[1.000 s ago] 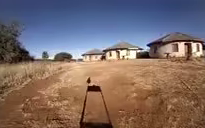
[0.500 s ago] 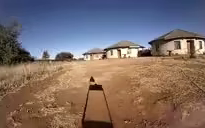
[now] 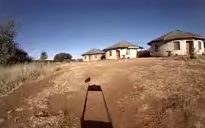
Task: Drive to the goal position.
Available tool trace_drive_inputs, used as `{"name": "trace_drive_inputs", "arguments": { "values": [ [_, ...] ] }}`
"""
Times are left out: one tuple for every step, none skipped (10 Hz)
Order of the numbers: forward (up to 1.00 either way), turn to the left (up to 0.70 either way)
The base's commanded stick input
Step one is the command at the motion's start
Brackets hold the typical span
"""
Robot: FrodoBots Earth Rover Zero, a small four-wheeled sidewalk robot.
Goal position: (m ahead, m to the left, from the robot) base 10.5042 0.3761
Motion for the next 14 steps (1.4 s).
{"name": "trace_drive_inputs", "arguments": {
  "values": [
    [0.50, 0.00],
    [0.50, 0.00],
    [0.50, 0.00],
    [0.50, 0.00],
    [0.50, 0.00],
    [0.50, 0.00],
    [0.50, 0.00],
    [0.50, 0.00],
    [0.50, 0.00],
    [0.50, 0.00],
    [0.50, 0.00],
    [0.50, 0.00],
    [0.50, 0.00],
    [0.50, 0.00]
  ]
}}
